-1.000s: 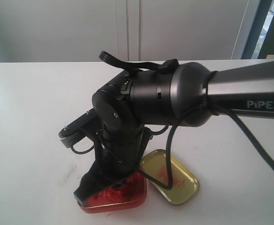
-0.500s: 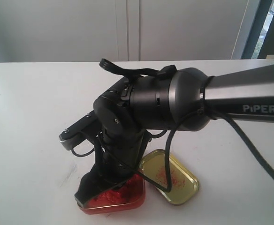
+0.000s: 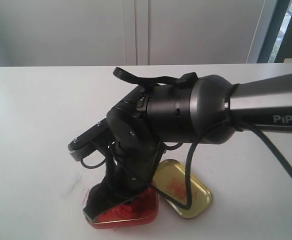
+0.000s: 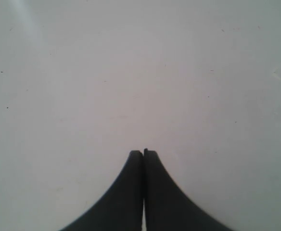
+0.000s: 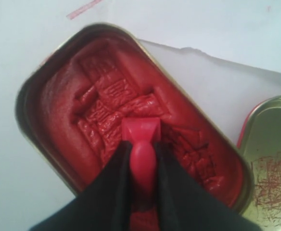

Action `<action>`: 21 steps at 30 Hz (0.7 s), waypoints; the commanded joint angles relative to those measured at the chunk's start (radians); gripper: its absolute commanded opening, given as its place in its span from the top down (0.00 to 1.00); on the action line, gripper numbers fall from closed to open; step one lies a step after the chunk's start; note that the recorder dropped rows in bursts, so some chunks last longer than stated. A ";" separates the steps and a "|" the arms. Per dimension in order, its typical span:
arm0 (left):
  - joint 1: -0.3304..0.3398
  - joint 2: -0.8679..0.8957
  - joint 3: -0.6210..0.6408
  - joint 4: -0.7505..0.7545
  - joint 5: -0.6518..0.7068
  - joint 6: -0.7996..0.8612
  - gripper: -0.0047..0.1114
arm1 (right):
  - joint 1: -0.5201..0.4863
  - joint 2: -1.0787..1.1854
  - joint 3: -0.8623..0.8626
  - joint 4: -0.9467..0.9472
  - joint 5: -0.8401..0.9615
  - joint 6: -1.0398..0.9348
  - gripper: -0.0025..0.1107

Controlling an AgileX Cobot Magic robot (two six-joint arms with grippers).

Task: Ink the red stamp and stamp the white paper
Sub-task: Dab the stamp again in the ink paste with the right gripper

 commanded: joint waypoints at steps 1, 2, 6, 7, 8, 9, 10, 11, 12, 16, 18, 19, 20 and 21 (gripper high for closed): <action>0.000 -0.004 0.010 -0.002 0.007 -0.002 0.96 | -0.001 -0.023 0.003 -0.013 -0.023 0.014 0.98; 0.000 -0.004 0.010 -0.002 0.007 -0.002 0.96 | -0.001 -0.027 0.003 -0.015 -0.030 0.026 0.98; 0.000 -0.004 0.010 -0.002 0.007 -0.002 0.96 | -0.001 -0.012 0.003 -0.044 -0.040 0.029 0.98; 0.000 -0.004 0.010 -0.002 0.007 -0.002 0.96 | -0.001 -0.012 0.003 -0.044 -0.045 0.029 0.98; 0.000 -0.004 0.010 -0.002 0.007 -0.002 0.96 | -0.001 -0.012 0.003 -0.044 -0.047 0.029 0.98; 0.000 -0.004 0.010 -0.002 0.007 -0.002 0.96 | -0.001 -0.012 0.003 -0.044 -0.047 0.029 0.98; 0.000 -0.004 0.010 -0.002 0.007 -0.002 0.96 | -0.001 -0.012 0.003 -0.044 -0.047 0.029 0.98; 0.000 -0.004 0.010 -0.002 0.007 -0.002 0.96 | -0.001 -0.012 0.003 -0.044 -0.047 0.031 0.98; 0.000 -0.004 0.010 -0.002 0.007 -0.002 0.96 | -0.001 -0.012 0.003 -0.044 -0.050 0.033 0.98; 0.000 -0.004 0.010 -0.002 0.007 -0.002 0.96 | -0.016 -0.014 0.003 -0.018 -0.053 0.047 0.98; 0.000 -0.004 0.010 -0.002 0.007 -0.002 0.96 | -0.029 -0.019 0.003 0.028 -0.065 0.040 0.98; 0.000 -0.004 0.010 -0.002 0.007 -0.002 0.96 | -0.031 -0.024 0.003 0.051 -0.071 0.020 0.98; 0.000 -0.004 0.010 -0.002 0.007 -0.002 0.96 | -0.033 -0.028 0.003 0.060 -0.070 0.018 0.98; 0.000 -0.004 0.010 -0.002 0.007 -0.002 0.96 | -0.035 -0.031 0.003 0.068 -0.070 0.016 0.98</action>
